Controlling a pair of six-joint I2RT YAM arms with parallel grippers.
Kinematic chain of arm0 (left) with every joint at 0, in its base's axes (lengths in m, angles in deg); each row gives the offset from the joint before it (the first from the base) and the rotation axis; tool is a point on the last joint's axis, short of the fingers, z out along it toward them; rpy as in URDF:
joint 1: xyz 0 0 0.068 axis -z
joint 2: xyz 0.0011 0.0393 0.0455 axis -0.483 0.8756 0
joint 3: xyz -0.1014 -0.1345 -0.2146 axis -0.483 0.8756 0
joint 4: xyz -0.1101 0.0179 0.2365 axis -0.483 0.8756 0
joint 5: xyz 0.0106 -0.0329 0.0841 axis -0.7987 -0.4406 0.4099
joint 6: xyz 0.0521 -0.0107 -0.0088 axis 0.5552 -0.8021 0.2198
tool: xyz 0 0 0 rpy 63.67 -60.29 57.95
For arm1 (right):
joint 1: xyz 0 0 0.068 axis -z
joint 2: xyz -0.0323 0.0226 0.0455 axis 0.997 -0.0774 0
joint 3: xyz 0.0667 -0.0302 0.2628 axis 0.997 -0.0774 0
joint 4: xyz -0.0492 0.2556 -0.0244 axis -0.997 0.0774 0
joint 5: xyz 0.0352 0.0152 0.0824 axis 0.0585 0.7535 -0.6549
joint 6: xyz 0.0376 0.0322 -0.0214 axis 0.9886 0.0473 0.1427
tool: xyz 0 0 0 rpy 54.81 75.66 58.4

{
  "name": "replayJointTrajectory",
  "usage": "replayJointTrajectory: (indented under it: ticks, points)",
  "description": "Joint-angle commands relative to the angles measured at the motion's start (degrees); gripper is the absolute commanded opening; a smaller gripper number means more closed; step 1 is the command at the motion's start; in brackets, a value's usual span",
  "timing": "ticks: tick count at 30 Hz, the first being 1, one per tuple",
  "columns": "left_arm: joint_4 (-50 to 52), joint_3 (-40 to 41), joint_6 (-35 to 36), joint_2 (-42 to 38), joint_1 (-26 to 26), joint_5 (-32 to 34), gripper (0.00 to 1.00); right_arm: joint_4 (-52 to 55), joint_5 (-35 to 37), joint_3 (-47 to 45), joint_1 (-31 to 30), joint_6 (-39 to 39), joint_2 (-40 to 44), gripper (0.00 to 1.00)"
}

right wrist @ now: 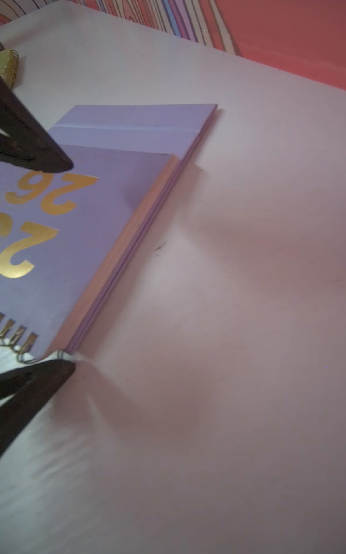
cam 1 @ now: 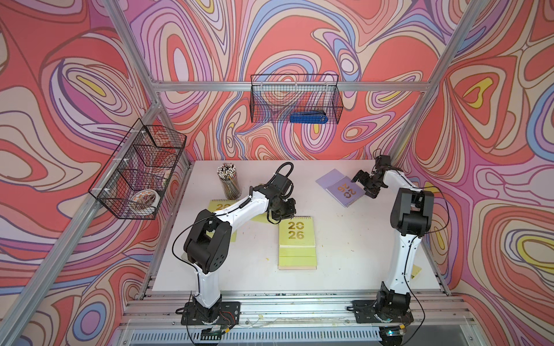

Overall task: Stack the calendars
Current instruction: Adjust the calendar at the center of the board.

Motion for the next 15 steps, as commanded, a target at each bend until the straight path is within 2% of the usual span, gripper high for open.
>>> replayJointTrajectory:
  ticks: [1,3,5,8,11,15]
  points:
    - [-0.4,-2.99,-0.66,2.04,-0.09,-1.14,0.0,-2.82,-4.98,-8.52,-0.33,0.88,5.56,0.98]
    - [-1.14,-5.33,-1.19,3.99,-0.09,-1.81,0.0,-3.8,-6.29,-12.3,-0.26,0.88,7.74,0.98]
    - [-1.53,-8.6,-1.63,6.57,-0.09,-2.76,0.0,-3.69,-4.69,-14.53,-0.28,0.6,9.49,0.98]
    - [-1.09,-14.45,-2.14,10.5,-0.09,-3.07,0.0,-3.5,2.72,-15.55,-0.25,-0.06,12.01,0.98]
    - [-1.83,-18.69,-3.49,13.49,-0.09,-2.96,0.0,-2.64,5.58,-12.22,0.9,-0.35,10.93,0.98]
    - [-3.5,-21.98,-5.44,16.34,-0.09,-1.73,0.0,-2.23,4.16,-5.15,2.68,-0.54,6.02,0.98]
